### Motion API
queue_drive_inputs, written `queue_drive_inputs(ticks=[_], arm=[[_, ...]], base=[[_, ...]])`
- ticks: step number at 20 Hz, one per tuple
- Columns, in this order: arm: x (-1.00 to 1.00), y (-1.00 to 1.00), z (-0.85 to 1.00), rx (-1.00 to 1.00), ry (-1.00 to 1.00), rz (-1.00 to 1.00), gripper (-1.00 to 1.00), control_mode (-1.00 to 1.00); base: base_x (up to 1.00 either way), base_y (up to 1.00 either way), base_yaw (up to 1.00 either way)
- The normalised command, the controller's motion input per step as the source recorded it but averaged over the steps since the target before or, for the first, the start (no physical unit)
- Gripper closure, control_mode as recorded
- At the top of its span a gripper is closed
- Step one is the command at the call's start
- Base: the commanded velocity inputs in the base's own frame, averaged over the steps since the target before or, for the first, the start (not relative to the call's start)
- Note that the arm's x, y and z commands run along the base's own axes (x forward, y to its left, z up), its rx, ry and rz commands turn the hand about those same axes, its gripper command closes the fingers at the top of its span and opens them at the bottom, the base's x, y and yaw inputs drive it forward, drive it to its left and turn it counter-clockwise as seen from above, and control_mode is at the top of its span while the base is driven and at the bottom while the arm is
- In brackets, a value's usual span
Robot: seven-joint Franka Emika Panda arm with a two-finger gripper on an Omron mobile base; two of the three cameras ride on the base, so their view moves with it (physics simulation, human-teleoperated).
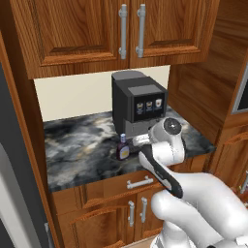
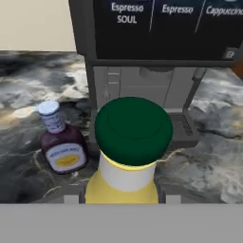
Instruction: Place the condiment bottle and mustard from the counter to the top shelf of the fridge. If the existing items in the fridge are on the top shelf, move them to other shelves.
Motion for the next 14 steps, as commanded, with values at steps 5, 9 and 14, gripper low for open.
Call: queue_drive_inputs(ticks=[5,9,14], arm=[[-1.00,0.00,1.00,-0.01,0.00,0.00,1.00,-1.00],[-1.00,0.00,1.00,0.00,0.00,0.00,1.00,-1.00],[-0.97,0.00,1.00,0.00,0.00,0.00,1.00,-1.00]], base=[[0.00,0.00,0.00],[0.00,0.00,0.00],[0.00,0.00,0.00]])
